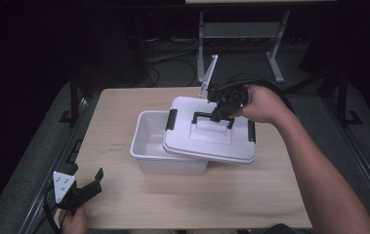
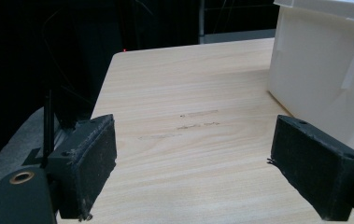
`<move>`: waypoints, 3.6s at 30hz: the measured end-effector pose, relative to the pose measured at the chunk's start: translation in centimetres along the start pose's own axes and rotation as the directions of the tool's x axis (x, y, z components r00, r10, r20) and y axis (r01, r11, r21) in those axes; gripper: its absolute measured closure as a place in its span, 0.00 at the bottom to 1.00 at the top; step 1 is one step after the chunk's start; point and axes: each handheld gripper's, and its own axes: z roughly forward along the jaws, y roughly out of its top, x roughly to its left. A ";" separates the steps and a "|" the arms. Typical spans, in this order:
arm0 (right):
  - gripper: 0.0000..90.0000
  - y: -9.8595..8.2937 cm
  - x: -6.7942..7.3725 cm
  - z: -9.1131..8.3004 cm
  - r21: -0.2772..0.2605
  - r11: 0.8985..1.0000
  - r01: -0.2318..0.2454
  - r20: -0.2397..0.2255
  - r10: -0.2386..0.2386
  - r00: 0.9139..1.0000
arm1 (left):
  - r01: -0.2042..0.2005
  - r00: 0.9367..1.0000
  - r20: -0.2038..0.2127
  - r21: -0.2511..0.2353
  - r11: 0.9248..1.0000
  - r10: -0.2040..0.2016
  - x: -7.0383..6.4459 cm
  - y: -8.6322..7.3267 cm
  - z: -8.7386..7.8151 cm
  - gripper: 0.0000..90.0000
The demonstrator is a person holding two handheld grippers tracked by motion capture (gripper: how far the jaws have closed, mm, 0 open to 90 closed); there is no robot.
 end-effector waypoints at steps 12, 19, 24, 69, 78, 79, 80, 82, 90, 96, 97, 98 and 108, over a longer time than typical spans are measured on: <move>0.94 2.2 0.0 0.7 0.008 1.000 0.023 -0.008 -0.023 1.000 | 0.001 1.000 -0.003 -0.001 1.000 -0.001 0.2 0.0 -0.1 0.15; 0.94 3.7 0.1 1.1 0.008 0.999 0.037 -0.017 -0.037 0.999 | 0.005 1.000 -0.005 -0.004 1.000 -0.005 0.2 0.0 -0.1 0.15; 0.94 4.4 -0.1 1.7 0.011 0.999 0.043 -0.022 -0.043 0.999 | 0.004 1.000 -0.006 -0.004 1.000 -0.004 0.2 0.0 -0.2 0.15; 0.94 9.6 -1.2 6.6 0.022 0.998 0.065 -0.074 -0.063 0.995 | 0.011 1.000 -0.016 -0.013 1.000 -0.011 0.4 0.0 -0.4 0.15; 0.94 9.9 -1.6 7.4 0.027 0.998 0.059 -0.084 -0.057 0.995 | 0.013 1.000 -0.018 -0.012 1.000 -0.014 0.5 0.0 -0.5 0.15; 0.94 9.9 -1.6 7.5 0.030 0.998 0.056 -0.085 -0.053 0.995 | 0.013 1.000 -0.018 -0.011 1.000 -0.013 0.5 0.0 -0.5 0.15; 0.94 9.9 -1.7 7.6 0.030 0.998 0.056 -0.086 -0.053 0.995 | 0.012 1.000 -0.019 -0.011 1.000 -0.013 0.5 0.0 -0.5 0.15; 0.94 9.9 -1.7 7.8 0.030 0.998 0.056 -0.086 -0.054 0.995 | 0.014 1.000 -0.019 -0.011 1.000 -0.014 0.6 0.0 -0.5 0.15; 0.94 10.0 -2.1 8.3 0.026 0.998 0.054 -0.094 -0.052 0.994 | 0.016 1.000 -0.019 -0.012 1.000 -0.016 0.6 0.0 -0.5 0.15; 0.94 10.1 -2.2 8.5 0.025 0.998 0.051 -0.099 -0.048 0.994 | 0.016 1.000 -0.019 -0.011 1.000 -0.016 0.6 0.0 -0.5 0.15; 0.94 10.1 -2.2 8.5 0.022 0.998 0.051 -0.100 -0.048 0.994 | 0.015 1.000 -0.019 -0.011 1.000 -0.015 0.6 0.0 -0.5 0.15; 0.94 10.1 -2.1 8.5 0.020 0.998 0.054 -0.100 -0.052 0.994 | 0.015 1.000 -0.018 -0.011 1.000 -0.015 0.5 0.0 -0.5 0.15; 0.94 10.2 -1.9 8.9 0.028 0.998 0.063 -0.099 -0.060 0.993 | 0.023 1.000 -0.020 -0.014 1.000 -0.023 0.6 0.0 -0.5 0.15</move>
